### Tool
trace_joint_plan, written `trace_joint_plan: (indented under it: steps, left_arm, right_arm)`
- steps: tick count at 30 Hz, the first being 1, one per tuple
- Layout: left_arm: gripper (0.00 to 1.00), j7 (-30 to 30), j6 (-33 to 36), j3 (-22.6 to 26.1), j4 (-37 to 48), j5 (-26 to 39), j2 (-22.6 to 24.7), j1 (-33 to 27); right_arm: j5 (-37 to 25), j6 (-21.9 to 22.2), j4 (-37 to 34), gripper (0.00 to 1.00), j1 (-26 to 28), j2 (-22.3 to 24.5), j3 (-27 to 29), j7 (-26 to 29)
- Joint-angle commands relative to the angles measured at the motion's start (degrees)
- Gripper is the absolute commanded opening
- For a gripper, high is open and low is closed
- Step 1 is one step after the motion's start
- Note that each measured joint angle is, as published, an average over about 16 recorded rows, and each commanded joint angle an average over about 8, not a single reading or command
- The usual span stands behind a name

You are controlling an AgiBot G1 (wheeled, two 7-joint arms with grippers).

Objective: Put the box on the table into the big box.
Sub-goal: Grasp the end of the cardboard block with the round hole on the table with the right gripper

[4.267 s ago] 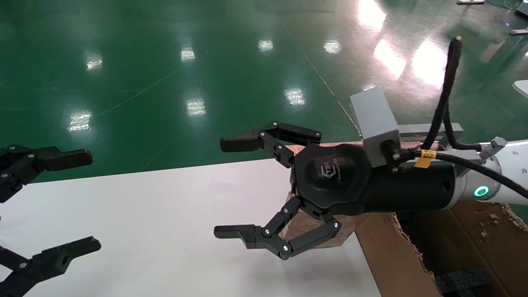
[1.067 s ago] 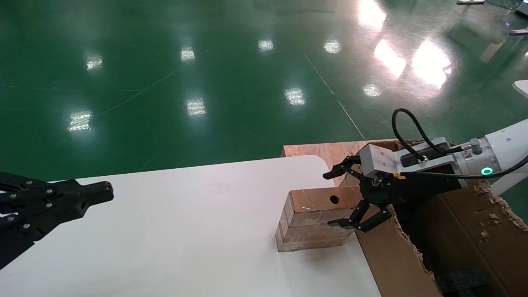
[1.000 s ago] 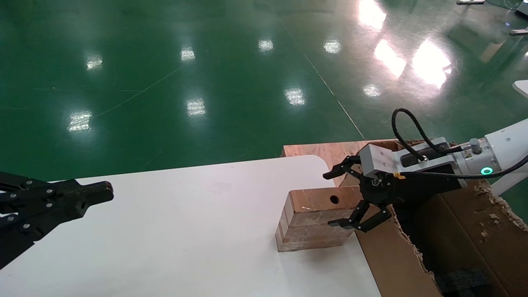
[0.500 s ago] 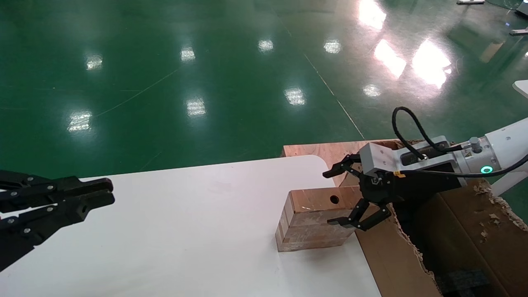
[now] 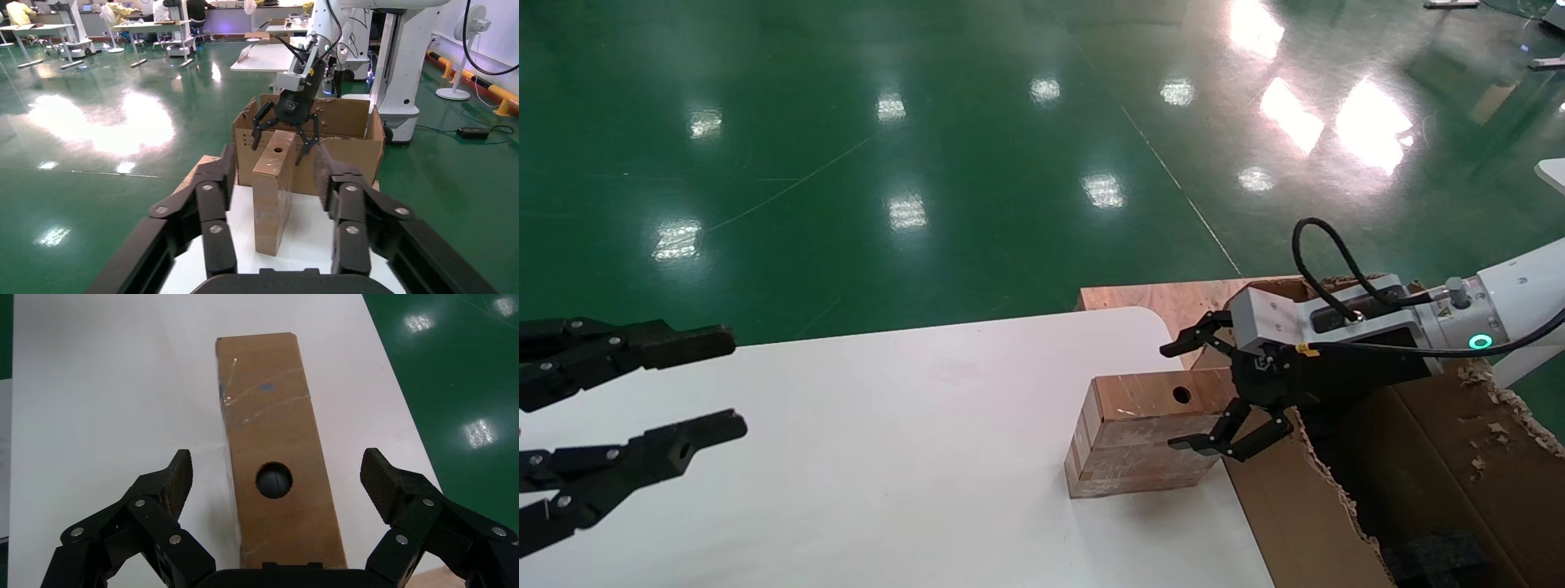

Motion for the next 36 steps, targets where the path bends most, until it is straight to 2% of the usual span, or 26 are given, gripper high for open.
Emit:
trace_joint_plan:
  steps: [1,4,5,11,12,13,36]
  left_arm:
    - [1.0,0.0,0.0,0.0,0.0,0.0,0.0,0.0]
    - [1.0,0.0,0.0,0.0,0.0,0.0,0.0,0.0]
    - [1.0,0.0,0.0,0.0,0.01,0.0,0.0,0.0]
    - [1.0,0.0,-0.01,0.0,0.01,0.0,-0.01,0.01]
    - [1.0,0.0,-0.01,0.0,0.01,-0.01,-0.01,0.01]
    - [1.0,0.0,-0.01,0.0,0.01,-0.01,-0.01,0.01]
    - [1.0,0.0,-0.02,0.0,0.01,-0.01,-0.01,0.01]
  right_arm:
    - [0.07,0.17,0.14,1.0,-0.03,0.09,-0.14,0.15]
    - [0.11,0.28,0.08,0.98,0.02,0.13,-0.2,0.12]
    - [0.12,0.3,0.07,0.91,0.04,0.13,-0.21,0.11]
    - [0.13,0.36,0.04,0.17,0.06,0.15,-0.23,0.1]
    - [0.13,0.36,0.04,0.06,0.06,0.15,-0.23,0.1]
    - [0.13,0.36,0.05,0.01,0.05,0.15,-0.23,0.1]
    - [0.12,0.3,0.14,0.0,-0.03,0.11,-0.14,0.18]
